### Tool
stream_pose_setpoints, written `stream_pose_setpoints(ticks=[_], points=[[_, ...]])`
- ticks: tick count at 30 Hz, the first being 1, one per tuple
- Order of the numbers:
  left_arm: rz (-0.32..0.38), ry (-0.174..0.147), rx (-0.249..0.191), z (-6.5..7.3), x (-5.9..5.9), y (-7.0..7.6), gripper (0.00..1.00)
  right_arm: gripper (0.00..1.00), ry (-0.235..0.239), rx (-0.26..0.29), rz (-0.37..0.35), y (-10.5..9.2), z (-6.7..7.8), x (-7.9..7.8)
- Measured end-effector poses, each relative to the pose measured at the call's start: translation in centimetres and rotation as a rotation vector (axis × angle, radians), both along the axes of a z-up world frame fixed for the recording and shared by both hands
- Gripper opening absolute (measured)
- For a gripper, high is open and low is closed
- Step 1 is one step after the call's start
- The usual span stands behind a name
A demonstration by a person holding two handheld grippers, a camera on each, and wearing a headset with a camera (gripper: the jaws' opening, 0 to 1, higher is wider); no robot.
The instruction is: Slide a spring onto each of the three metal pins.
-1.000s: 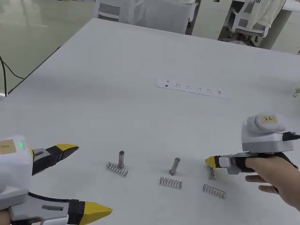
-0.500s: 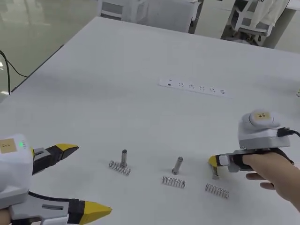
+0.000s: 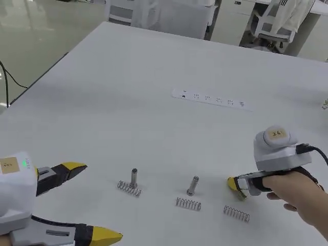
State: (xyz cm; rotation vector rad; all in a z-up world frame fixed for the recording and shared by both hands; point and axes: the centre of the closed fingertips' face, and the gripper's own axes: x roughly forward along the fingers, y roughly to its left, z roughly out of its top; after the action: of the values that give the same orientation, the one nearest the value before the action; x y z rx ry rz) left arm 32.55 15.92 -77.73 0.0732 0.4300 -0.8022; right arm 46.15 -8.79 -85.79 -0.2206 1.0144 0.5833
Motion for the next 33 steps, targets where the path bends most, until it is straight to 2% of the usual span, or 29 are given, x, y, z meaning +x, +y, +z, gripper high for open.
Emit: stream_pose_setpoints(ticks=[6,10,21,33], points=[[-0.003,0.001,0.001,0.0,0.0,0.0,0.93,0.05,-0.019,0.012,0.015,-0.2,0.3,-0.4],[-0.007,0.003,0.003,0.0,0.0,-0.1,0.92,0.05,-0.041,0.025,0.026,-0.1,1.1,-0.5],[-0.008,-0.009,0.009,0.3,0.0,-0.4,0.93,0.05,-0.084,0.055,0.036,-0.1,2.0,-0.8],[-0.01,-0.01,0.011,0.3,-0.1,-0.4,0.93,0.05,-0.144,0.094,0.061,1.0,3.3,-0.9]])
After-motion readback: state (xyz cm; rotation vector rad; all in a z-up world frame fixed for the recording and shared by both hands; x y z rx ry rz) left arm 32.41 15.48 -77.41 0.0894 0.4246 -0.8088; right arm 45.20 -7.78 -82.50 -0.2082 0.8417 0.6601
